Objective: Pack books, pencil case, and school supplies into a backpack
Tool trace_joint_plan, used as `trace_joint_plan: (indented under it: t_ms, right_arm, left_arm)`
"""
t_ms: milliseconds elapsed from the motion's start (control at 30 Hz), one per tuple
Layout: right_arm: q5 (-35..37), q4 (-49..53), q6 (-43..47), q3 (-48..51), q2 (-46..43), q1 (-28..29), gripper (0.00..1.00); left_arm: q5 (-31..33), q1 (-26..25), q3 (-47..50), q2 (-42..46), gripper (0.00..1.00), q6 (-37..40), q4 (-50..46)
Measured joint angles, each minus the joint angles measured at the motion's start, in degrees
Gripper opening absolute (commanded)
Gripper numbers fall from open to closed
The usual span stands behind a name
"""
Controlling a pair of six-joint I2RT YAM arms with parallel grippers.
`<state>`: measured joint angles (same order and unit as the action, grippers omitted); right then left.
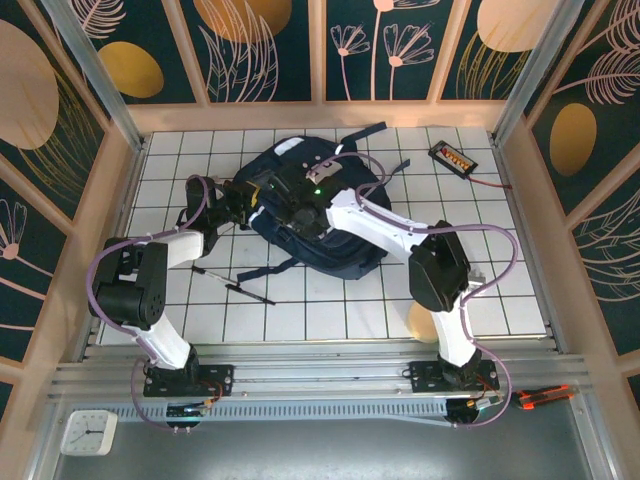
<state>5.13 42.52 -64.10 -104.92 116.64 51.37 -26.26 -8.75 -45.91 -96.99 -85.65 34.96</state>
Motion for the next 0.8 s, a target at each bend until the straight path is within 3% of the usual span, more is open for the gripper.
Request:
trace_joint_plan:
  t_ms: [400,800]
  right_arm:
    - [-0.17,2.71,-2.32,-10.38,7.17,0.85,0.37]
    - [0.04,6.45,-2.86,-11.61,8.04,1.95,0.41]
  left_arm:
    - [0.33,-0.04,0.0,0.0,0.0,-0.2,0.0]
    - [0.39,-0.07,0.0,0.0,0.0,-0.17,-0.02]
